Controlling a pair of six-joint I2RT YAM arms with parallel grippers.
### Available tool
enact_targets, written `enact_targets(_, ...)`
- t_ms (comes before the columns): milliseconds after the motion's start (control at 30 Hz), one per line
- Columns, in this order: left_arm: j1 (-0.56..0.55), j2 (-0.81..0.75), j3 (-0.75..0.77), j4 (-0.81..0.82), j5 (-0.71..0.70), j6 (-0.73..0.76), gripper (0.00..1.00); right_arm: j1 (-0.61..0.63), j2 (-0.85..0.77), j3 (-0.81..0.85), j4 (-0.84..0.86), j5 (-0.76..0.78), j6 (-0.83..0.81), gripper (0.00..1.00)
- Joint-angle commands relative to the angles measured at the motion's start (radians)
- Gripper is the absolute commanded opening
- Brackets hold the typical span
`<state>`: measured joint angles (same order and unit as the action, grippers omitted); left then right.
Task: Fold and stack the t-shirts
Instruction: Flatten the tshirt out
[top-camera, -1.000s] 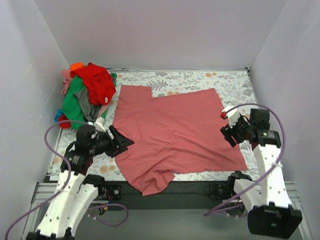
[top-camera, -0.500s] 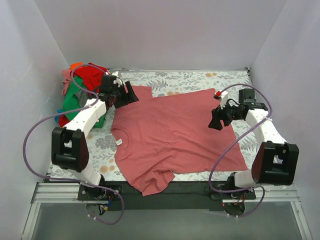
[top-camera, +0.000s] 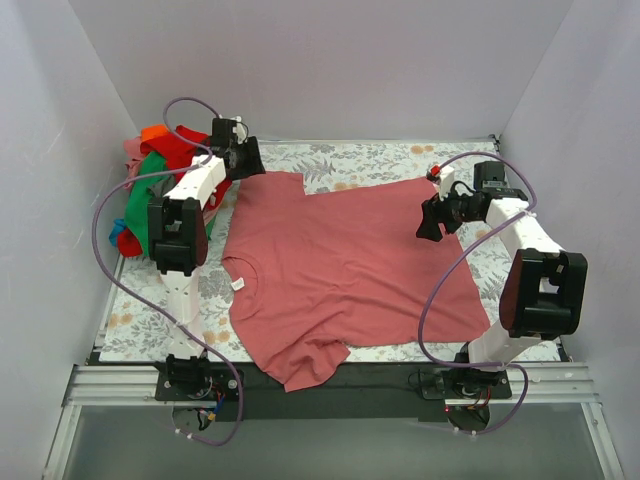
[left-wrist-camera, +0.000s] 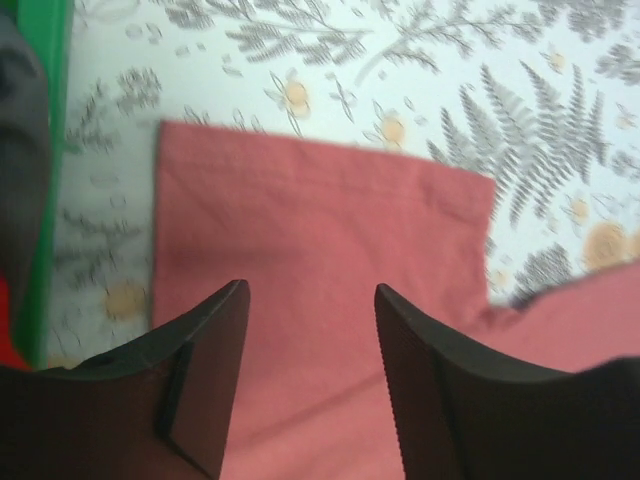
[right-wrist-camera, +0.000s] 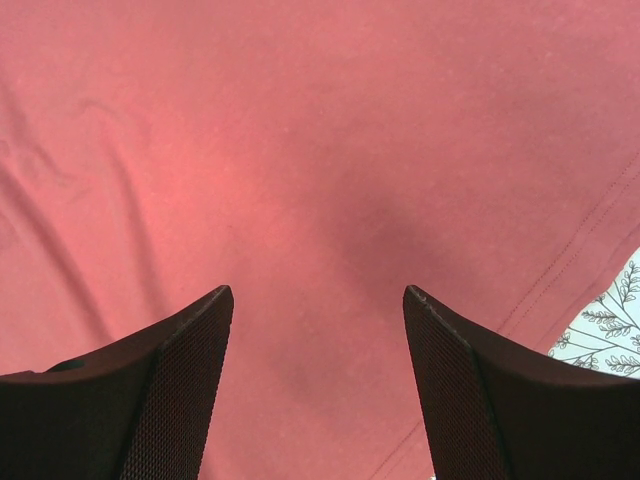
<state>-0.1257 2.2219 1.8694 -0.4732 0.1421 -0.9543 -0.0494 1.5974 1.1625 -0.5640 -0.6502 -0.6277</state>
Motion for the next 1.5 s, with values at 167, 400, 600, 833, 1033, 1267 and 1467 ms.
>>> enact_targets(167,0.011,0.226,0.293,-0.107,-0.091,0.121,0.49,0.0,-0.001,-0.003,0.047,-0.025,0.008,0.76)
enact_targets(400,0.011,0.289,0.364,-0.107,-0.18,0.14,0.5,0.0,0.016,-0.011,0.046,-0.023,0.006,0.76)
enact_targets(600,-0.023,0.291,0.298,-0.111,-0.148,0.164,0.49,-0.003,0.029,-0.009,0.047,0.001,0.006,0.76)
enact_targets(833,-0.075,0.302,0.272,-0.146,-0.098,0.167,0.47,-0.013,0.03,-0.012,0.049,0.003,0.01,0.76)
enact_targets(1033,-0.109,0.269,0.197,-0.15,-0.068,0.147,0.41,-0.026,0.024,-0.015,0.047,-0.002,0.011,0.76)
enact_targets(1267,-0.098,0.22,0.195,-0.13,-0.128,0.127,0.47,-0.032,0.018,-0.021,0.046,-0.008,0.011,0.76)
enact_targets(1467,-0.068,0.179,0.244,-0.113,-0.19,0.12,0.55,-0.033,0.021,-0.023,0.047,-0.012,0.011,0.76)
